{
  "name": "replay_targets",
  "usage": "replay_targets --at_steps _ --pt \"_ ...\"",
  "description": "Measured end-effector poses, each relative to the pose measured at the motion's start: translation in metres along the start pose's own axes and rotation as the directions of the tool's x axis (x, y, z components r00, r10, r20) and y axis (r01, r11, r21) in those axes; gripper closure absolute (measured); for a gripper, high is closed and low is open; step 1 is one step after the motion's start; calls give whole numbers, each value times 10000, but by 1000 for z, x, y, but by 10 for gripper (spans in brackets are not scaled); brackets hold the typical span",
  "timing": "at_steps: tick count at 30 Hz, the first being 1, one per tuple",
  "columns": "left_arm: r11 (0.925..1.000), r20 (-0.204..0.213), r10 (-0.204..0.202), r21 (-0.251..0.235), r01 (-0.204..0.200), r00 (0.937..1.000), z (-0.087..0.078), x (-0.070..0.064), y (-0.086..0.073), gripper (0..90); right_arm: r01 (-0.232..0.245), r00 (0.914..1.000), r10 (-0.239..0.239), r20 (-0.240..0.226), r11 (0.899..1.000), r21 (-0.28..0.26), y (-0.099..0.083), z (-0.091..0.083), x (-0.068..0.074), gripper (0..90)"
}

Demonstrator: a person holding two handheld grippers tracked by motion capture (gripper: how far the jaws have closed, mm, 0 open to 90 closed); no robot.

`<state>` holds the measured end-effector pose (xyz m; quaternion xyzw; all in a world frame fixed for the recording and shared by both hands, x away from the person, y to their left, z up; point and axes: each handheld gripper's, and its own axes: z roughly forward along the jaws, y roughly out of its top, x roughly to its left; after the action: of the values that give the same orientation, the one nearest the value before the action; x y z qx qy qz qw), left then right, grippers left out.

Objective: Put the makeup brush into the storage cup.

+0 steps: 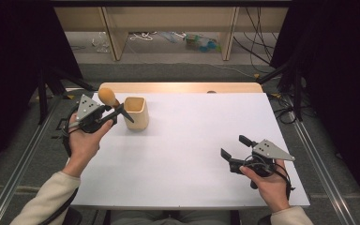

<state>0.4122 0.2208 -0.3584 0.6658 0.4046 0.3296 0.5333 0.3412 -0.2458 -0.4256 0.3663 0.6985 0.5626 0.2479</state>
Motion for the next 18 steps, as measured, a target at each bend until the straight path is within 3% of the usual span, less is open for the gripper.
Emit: replay_targets --at_steps 18 --pt "9998 -86 -55 -180 53 9999 2 3 5 655 33 10000 -33 58 10000 -17 0 0 0 158"
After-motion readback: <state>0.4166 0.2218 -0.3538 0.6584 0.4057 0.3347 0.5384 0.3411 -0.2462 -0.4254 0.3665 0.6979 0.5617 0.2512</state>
